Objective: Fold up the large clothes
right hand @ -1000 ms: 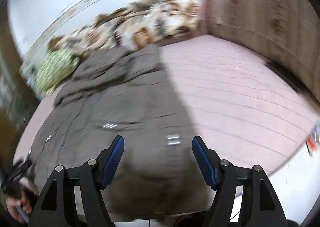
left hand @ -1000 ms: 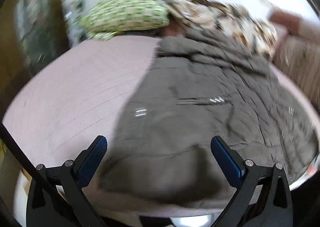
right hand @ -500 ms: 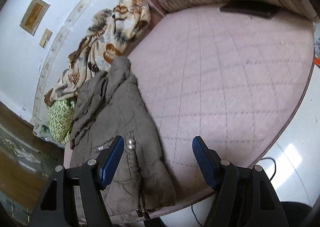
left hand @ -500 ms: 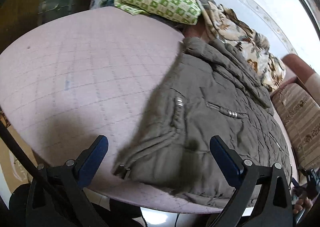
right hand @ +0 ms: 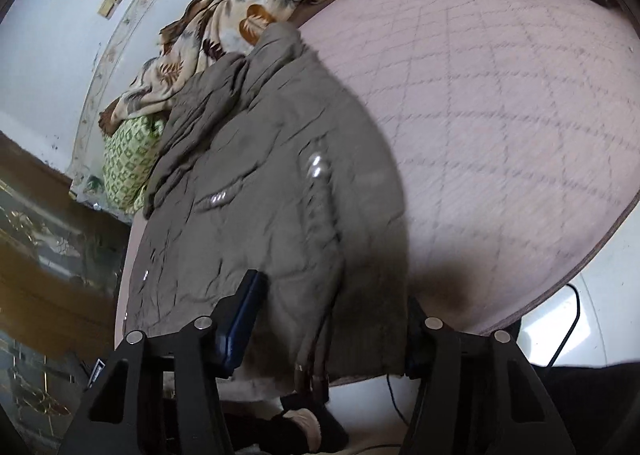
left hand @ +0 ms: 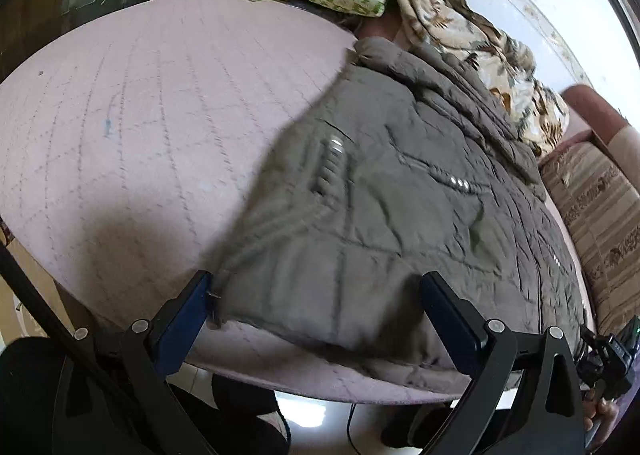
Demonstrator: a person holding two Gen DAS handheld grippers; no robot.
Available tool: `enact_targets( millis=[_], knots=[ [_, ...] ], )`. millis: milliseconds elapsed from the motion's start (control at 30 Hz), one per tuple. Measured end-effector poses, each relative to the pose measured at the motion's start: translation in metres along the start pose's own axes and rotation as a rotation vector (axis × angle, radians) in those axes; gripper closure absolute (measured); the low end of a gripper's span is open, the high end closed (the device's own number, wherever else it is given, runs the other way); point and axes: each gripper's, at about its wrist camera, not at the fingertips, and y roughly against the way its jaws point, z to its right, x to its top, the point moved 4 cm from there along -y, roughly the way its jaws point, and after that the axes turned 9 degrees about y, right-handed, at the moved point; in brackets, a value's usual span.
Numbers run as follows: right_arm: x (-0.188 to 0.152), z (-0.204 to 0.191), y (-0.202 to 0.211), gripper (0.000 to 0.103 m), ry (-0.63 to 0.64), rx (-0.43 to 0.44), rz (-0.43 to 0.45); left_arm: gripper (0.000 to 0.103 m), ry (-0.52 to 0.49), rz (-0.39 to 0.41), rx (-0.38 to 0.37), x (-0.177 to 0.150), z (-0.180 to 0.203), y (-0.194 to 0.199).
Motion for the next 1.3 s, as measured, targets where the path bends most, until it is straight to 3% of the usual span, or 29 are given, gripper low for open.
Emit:
enact_targets(
  millis=[200,333,367,467,633,1100,1167,1300],
  knots=[
    [-0.004,-0.006,-0.008,0.042,0.002,-0.013,0.034,0.002,-0.037,0.032,0.027,-0.001,0.01,-0.004],
    [0.004,-0.02,-0.004,0.062,0.07,-0.03,0.092,0.029,-0.078,0.068,0.019,-0.001,0.021,-0.003],
    [0.005,-0.026,-0.003,0.065,0.102,-0.043,0.107,0.03,-0.098,0.076,0.03,-0.003,0.024,-0.003],
    [0.004,-0.024,-0.015,0.066,0.118,-0.096,0.07,0.03,-0.115,0.092,0.052,-0.004,0.027,-0.006],
    [0.002,-0.02,-0.022,0.063,0.125,-0.118,0.076,0.016,-0.157,0.108,0.112,-0.006,0.033,-0.014],
    [0.0,-0.016,-0.019,0.06,0.095,-0.072,0.108,0.012,-0.187,0.111,0.15,-0.007,0.036,-0.016],
    [0.002,-0.016,-0.019,0.063,0.1,-0.074,0.092,0.013,-0.192,0.113,0.147,-0.008,0.036,-0.016],
    [0.002,-0.028,-0.018,0.075,0.186,-0.134,0.09,0.031,-0.222,0.134,0.14,-0.01,0.041,-0.012]
  ],
)
